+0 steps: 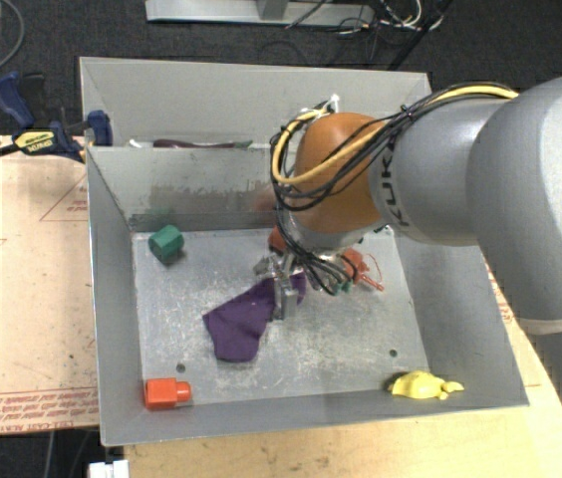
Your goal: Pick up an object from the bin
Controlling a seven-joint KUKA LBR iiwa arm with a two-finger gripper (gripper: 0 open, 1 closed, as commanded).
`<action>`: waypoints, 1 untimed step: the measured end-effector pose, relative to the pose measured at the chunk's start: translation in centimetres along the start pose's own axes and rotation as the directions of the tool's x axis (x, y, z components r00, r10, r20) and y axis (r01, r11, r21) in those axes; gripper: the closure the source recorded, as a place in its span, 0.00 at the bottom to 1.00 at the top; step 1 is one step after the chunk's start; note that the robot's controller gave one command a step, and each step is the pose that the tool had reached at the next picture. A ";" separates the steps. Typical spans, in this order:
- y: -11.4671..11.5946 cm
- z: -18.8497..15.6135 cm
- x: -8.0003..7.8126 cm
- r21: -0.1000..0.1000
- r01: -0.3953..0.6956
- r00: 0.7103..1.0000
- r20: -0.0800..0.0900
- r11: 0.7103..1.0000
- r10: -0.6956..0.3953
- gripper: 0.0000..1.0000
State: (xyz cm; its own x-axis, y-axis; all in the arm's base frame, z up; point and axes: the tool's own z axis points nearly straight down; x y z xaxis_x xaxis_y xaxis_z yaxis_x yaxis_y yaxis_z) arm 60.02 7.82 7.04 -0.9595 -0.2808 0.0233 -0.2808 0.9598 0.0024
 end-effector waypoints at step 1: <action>-0.3 -10.2 0.3 -0.001 -0.035 0.999 0.003 0.999 0.035 1.00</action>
Offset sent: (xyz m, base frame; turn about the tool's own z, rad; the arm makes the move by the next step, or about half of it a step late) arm 0.0000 0.0000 0.0000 0.0000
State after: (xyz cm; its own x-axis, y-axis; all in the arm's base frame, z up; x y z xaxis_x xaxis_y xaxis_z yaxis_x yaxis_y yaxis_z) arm 60.07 7.51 17.21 -0.9688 -0.2468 0.0202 -0.2468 0.9691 0.0022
